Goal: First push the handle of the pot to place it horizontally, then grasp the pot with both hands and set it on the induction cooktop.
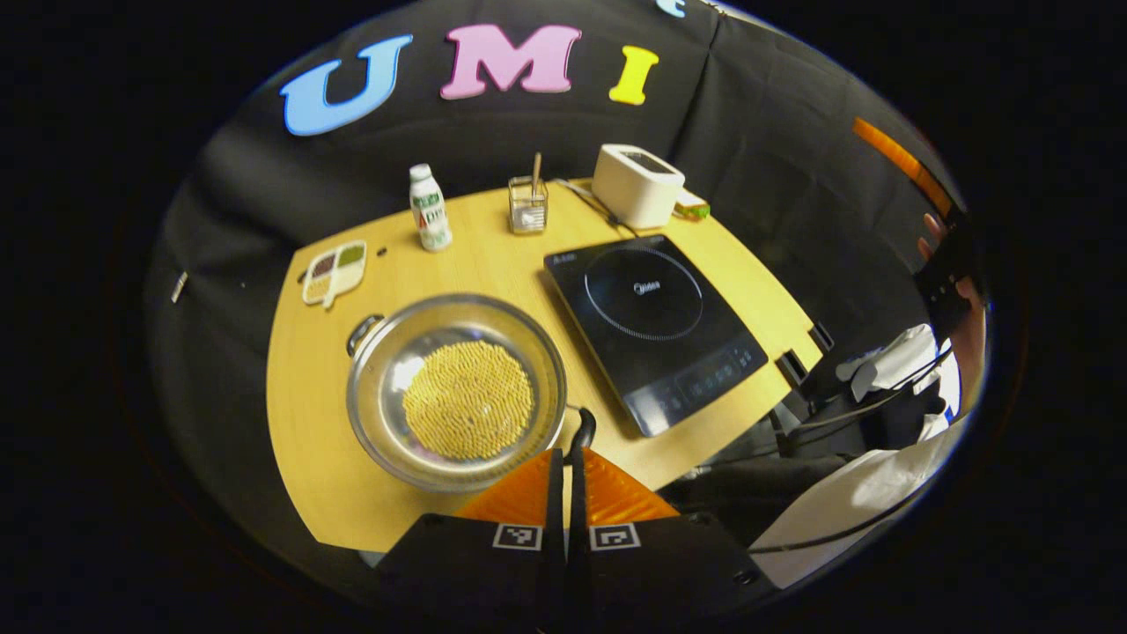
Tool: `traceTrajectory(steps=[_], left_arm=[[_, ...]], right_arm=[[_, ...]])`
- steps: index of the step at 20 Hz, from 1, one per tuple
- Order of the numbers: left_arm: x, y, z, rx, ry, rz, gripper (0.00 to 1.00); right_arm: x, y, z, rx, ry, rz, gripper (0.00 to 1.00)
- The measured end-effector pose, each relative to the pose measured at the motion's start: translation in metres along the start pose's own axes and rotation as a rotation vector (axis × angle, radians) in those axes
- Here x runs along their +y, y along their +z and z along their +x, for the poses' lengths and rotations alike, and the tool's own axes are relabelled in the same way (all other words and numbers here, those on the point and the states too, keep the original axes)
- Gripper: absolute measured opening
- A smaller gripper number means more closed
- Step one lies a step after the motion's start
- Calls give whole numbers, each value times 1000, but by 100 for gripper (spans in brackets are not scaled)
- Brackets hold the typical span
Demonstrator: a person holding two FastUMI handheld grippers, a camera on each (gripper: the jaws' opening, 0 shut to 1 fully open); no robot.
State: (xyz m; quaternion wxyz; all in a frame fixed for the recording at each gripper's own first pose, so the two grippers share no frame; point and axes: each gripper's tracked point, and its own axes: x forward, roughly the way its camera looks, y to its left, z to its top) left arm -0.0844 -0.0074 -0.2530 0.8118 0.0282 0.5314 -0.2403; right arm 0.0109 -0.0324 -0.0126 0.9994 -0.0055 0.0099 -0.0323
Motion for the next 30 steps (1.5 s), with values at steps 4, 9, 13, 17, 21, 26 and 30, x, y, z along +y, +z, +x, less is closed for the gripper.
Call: traceTrajectory(steps=[4,9,13,17,21,26,30], left_arm=[[18,-46,33,217,42,22,6],[22,-76,66,377,53,44,5],[29,-81,94,420,86,72,5],[30,-79,119,421,109,45,5],[15,-57,132,346,90,-13,5],[7,-30,146,281,110,-39,5],[5,2,163,223,115,-90,5]], right_arm=[[-1,-4,0,8,-6,-9,97],[-6,-9,0,18,-20,-28,97],[-17,-11,-2,25,-45,-37,97],[-27,-15,-2,36,-70,-33,97],[-33,-20,-3,50,-83,-47,97],[-39,-20,-7,51,-93,-58,97],[-43,-24,-10,66,-105,-63,98]])
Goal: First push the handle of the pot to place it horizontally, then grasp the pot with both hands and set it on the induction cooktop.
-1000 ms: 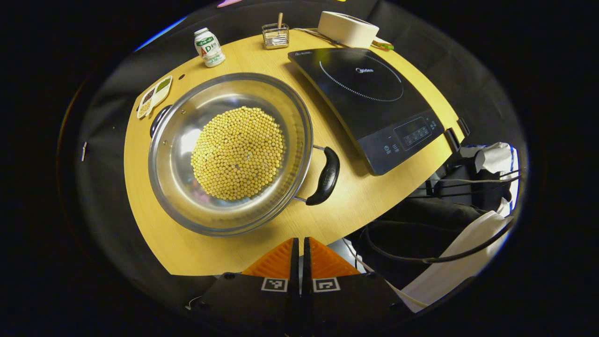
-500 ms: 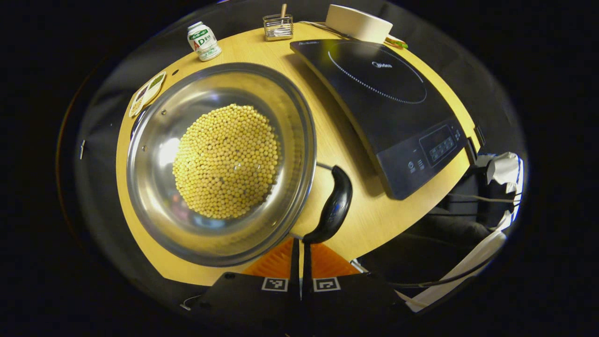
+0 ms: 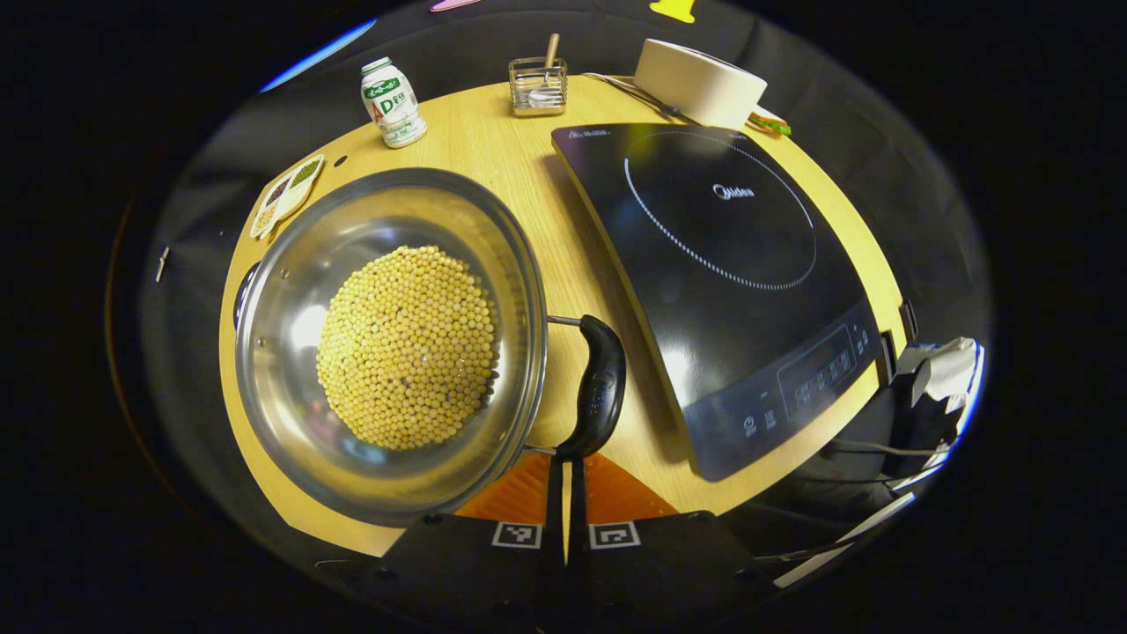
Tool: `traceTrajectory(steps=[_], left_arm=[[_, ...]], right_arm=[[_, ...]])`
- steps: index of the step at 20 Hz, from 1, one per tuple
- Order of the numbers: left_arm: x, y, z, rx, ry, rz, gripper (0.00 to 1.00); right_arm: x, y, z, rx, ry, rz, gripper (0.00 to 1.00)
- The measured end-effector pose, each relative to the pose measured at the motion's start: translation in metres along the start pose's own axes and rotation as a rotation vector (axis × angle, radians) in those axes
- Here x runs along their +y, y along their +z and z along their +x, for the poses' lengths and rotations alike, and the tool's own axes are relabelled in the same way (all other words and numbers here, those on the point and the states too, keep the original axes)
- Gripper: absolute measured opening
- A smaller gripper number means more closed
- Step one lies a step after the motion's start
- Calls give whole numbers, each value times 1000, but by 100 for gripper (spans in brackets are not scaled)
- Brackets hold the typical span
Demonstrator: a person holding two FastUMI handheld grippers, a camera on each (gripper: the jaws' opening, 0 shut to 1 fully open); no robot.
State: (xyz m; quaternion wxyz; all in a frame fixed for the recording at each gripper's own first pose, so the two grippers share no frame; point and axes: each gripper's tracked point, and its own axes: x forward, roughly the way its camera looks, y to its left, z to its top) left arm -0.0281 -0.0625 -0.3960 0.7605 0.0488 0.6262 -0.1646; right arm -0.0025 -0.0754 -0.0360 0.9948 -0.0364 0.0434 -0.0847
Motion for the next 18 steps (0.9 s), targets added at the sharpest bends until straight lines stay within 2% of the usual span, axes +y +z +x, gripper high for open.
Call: traceTrajectory(steps=[5,18], left_arm=[[-3,39,9,-47,0,-68,5],[5,102,31,-117,57,-62,5]], right_arm=[[-7,-6,-4,16,-18,-18,98],[-19,-23,-11,68,-79,-40,98]])
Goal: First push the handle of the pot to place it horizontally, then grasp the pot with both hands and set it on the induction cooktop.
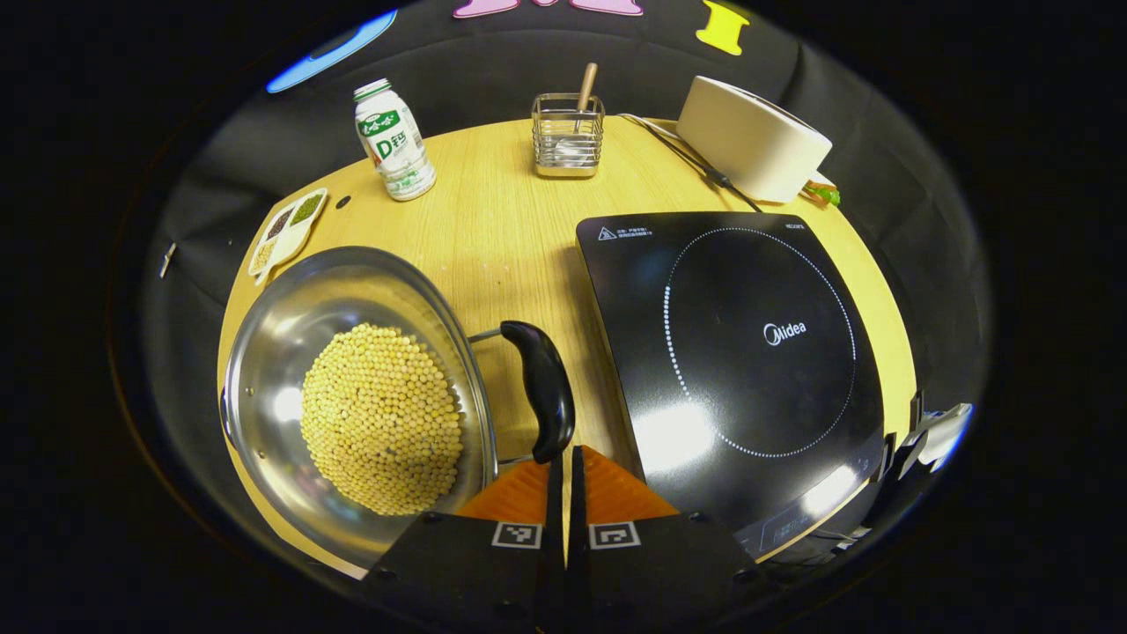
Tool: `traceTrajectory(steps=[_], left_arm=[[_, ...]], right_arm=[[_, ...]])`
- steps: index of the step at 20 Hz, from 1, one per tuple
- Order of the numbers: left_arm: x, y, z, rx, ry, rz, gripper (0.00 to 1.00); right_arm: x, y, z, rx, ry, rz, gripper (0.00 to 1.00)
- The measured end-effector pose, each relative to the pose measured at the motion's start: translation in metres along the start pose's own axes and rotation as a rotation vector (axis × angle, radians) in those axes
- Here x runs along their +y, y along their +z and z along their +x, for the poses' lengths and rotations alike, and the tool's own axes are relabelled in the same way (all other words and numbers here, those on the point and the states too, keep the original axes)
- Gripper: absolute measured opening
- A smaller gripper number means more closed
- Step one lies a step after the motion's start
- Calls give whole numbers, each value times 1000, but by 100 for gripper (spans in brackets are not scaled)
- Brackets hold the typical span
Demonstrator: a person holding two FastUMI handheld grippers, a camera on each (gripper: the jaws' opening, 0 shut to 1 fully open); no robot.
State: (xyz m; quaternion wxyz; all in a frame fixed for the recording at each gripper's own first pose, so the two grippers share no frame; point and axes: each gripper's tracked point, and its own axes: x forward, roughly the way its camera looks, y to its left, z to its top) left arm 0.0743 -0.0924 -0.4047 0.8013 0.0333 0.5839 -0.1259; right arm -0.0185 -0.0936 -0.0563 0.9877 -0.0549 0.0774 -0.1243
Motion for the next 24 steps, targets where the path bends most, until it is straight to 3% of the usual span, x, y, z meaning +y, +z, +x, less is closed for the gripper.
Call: traceTrajectory(steps=[7,8,9,13,18,21,24], left_arm=[[-8,8,-28,-112,-36,49,6],[-10,13,-38,-151,-46,59,11],[-11,18,-48,-198,-54,59,24],[4,43,-95,-372,-73,-26,99],[70,70,-149,-588,-21,-99,97],[123,63,-164,-631,72,-64,95],[166,46,-168,-624,119,-83,95]], right_arm=[[22,-2,1,5,35,2,97],[26,-3,2,7,42,1,97],[31,-4,1,11,50,1,97],[56,-3,2,16,92,9,97],[123,0,7,11,243,29,98],[184,2,5,16,395,68,98],[244,-16,3,104,543,141,98]])
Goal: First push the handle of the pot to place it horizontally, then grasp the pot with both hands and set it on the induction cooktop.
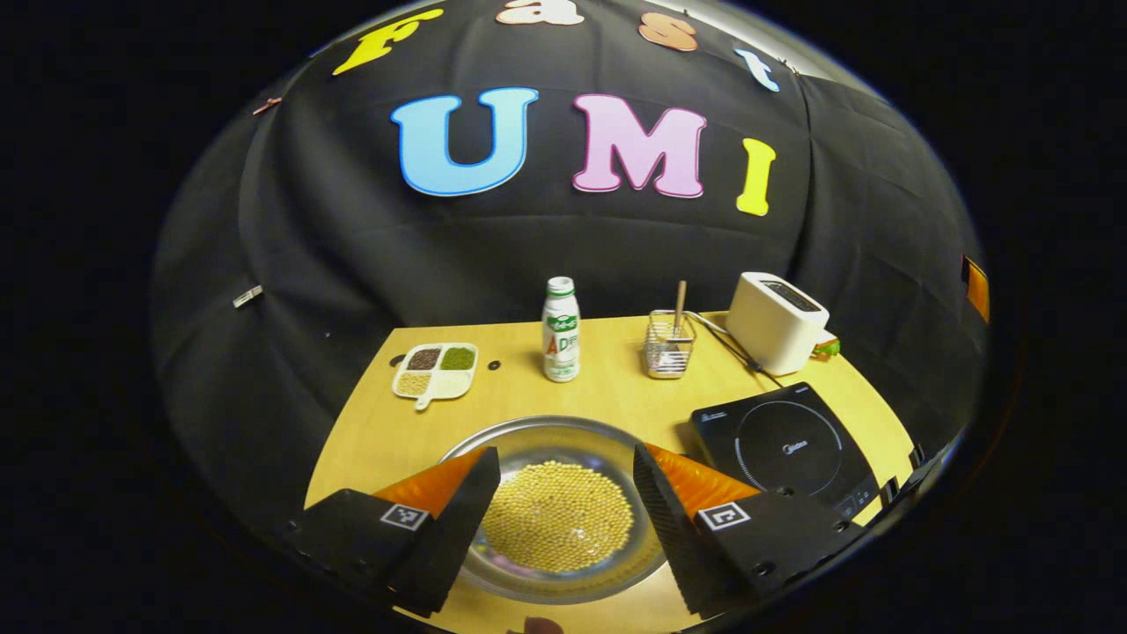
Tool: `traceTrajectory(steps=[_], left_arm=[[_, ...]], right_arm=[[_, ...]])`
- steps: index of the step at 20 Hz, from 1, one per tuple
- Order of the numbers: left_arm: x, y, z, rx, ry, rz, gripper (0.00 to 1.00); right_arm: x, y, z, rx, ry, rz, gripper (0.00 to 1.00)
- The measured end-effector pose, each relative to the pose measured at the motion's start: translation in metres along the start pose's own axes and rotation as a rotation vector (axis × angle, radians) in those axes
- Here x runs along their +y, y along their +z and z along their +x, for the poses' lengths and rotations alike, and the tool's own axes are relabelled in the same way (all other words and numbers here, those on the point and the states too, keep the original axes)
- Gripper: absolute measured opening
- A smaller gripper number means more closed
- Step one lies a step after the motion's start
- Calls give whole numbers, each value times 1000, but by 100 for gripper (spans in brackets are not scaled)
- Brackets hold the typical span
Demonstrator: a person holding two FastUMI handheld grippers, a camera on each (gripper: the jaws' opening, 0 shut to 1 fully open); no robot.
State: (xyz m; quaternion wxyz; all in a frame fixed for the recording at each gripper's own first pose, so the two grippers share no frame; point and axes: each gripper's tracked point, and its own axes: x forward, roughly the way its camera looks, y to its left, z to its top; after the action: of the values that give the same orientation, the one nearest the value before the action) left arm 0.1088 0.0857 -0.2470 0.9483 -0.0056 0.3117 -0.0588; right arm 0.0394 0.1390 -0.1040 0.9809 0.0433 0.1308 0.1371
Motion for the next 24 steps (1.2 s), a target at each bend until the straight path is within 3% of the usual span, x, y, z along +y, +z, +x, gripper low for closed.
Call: traceTrajectory(steps=[5,9,15,17,24], left_arm=[[80,-40,6,98,73,-42,95],[124,-82,26,226,97,-77,95],[140,-123,64,370,48,-105,95],[143,-132,75,406,49,-104,95],[148,-147,91,457,31,-98,95]], right_arm=[[51,-71,49,200,85,101,98],[91,-131,85,389,148,90,97],[127,-224,129,663,180,114,97],[132,-251,137,742,173,117,87],[133,-304,150,890,135,138,86]])
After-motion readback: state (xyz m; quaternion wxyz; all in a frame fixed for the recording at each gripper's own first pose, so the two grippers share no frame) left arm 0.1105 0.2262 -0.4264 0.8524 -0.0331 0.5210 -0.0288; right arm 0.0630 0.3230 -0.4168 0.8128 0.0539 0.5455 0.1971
